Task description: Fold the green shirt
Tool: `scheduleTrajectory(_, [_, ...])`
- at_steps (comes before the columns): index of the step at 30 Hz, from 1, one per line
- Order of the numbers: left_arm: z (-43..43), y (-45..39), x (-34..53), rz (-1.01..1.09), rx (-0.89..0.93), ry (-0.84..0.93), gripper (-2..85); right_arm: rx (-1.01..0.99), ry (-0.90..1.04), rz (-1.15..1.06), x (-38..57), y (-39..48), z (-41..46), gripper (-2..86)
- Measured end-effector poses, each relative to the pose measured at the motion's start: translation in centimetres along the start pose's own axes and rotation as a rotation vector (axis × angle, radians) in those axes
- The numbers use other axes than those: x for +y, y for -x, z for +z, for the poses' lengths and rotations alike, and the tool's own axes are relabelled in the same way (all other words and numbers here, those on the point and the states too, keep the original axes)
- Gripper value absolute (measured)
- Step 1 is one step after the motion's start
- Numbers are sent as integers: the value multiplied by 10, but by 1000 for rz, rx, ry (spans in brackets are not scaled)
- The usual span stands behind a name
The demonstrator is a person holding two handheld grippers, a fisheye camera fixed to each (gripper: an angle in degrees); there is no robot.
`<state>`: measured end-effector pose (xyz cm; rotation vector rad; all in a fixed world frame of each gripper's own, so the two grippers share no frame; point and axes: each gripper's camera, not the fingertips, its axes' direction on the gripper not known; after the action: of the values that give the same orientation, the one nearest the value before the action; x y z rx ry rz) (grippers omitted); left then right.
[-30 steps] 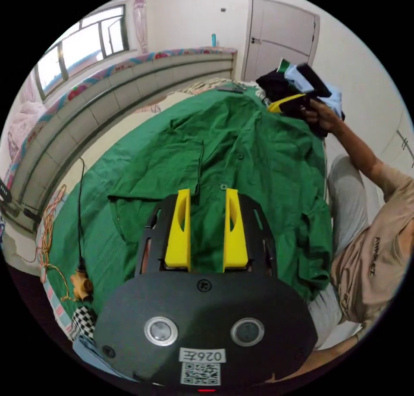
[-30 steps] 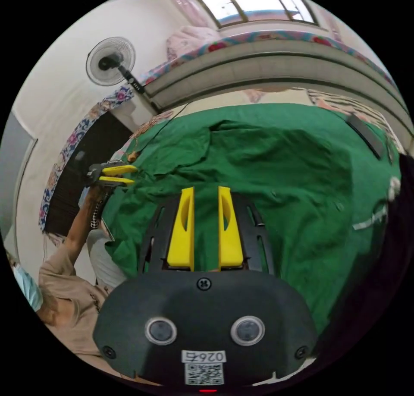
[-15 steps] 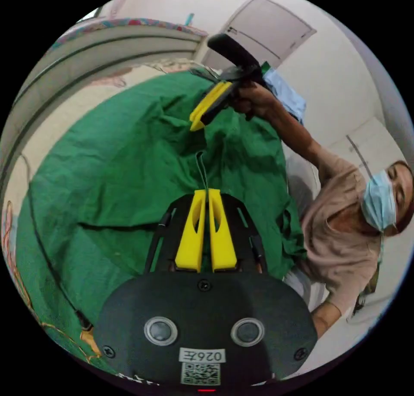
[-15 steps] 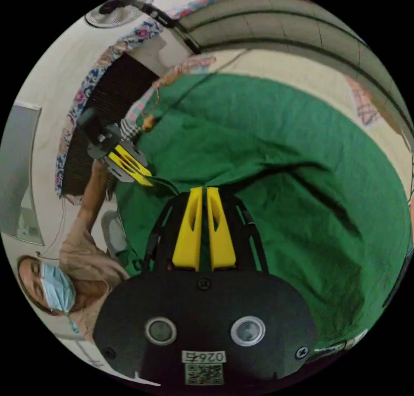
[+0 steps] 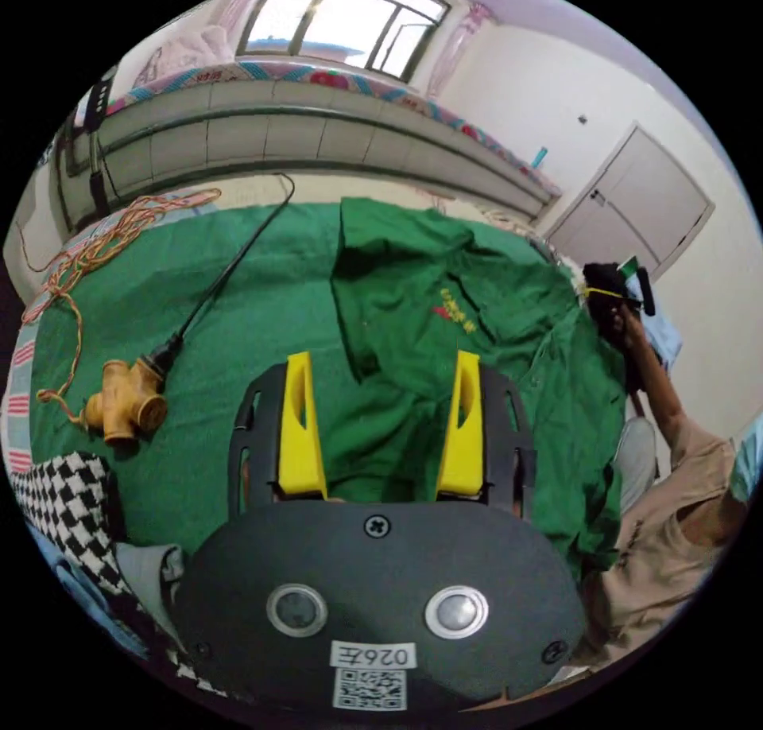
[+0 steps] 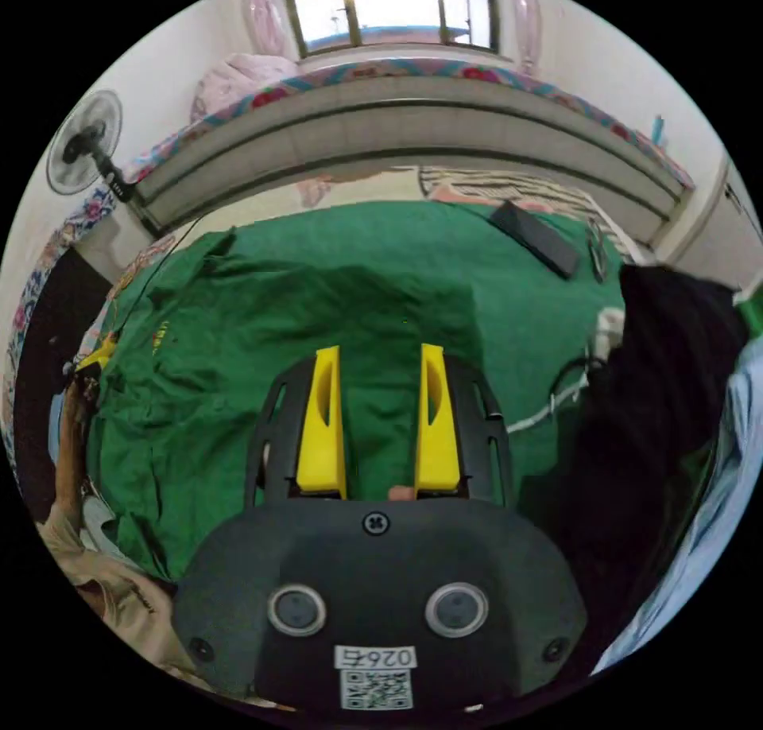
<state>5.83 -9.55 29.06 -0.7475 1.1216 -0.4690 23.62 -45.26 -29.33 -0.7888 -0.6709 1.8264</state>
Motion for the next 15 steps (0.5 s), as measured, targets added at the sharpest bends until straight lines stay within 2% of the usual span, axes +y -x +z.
scheduleTrajectory(3, [26, -5, 0, 19, -39, 166, 232, 1, 82, 155, 36, -51, 5, 106])
scheduleTrajectory(5, [35, -13, -3, 40, -194, 210, 181, -140, 220, 207, 49, -67, 20, 35])
scheduleTrajectory(6, [40, -19, -7, 81, -225, 248, 92, -151, 191, 213, 52, -68, 15, 9])
scheduleTrajectory(7, [40, -21, -11, 94, -165, 294, 38, -253, 220, 182, 57, -64, 5, 1])
scheduleTrajectory(9, [35, -21, -10, 106, -78, 321, 17, -341, 268, 82, 68, -50, -11, -6])
scheduleTrajectory(11, [29, -23, -4, 167, -108, 349, 18, -322, 395, -77, 94, -25, -29, -7])
scheduleTrajectory(13, [21, -12, 1, 138, -98, 390, 38, -341, 446, -139, 108, -17, -47, 2])
scheduleTrajectory(15, [8, -1, 1, 95, -89, 348, 62, -296, 381, -161, 111, -17, -75, 28])
